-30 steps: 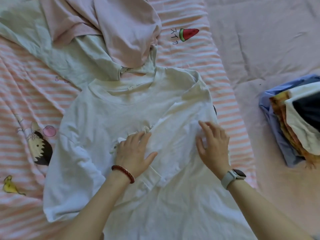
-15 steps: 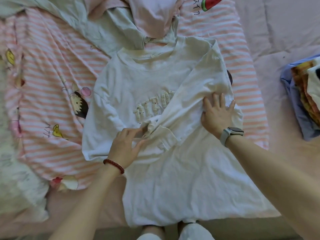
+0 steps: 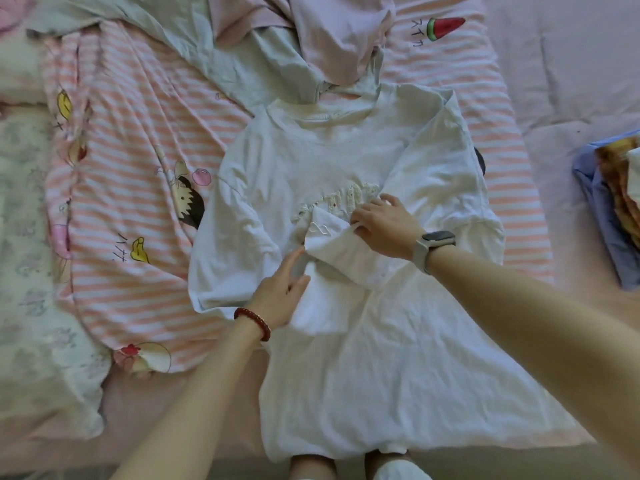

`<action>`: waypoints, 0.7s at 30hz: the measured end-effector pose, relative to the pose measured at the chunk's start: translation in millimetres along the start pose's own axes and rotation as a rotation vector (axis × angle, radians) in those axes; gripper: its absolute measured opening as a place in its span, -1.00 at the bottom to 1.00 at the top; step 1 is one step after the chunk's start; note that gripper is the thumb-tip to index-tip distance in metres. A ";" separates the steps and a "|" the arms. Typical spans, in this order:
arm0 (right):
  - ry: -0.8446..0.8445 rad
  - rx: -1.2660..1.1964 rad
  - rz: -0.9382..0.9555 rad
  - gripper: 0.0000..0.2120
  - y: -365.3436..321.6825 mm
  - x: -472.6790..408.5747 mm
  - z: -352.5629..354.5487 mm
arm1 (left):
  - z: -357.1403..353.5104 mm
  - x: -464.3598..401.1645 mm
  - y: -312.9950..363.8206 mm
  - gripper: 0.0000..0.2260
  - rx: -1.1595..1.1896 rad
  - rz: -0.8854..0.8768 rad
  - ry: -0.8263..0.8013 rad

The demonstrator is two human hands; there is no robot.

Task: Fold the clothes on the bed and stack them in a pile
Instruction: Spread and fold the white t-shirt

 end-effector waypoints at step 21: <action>0.626 -0.264 -0.170 -0.86 23.7 63.1 71.9 | 59.5 -57.6 83.3 -0.78 0.112 -0.300 0.112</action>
Point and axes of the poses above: each hand's wrist, its own x-axis away from the middle knuckle, its own z-axis out of the back of the hand, y = z × x, the point moved 3 cm from there along -x, towards the middle knuckle, and after that the axes turned 2 degrees about -y, right-handed, at the moved point
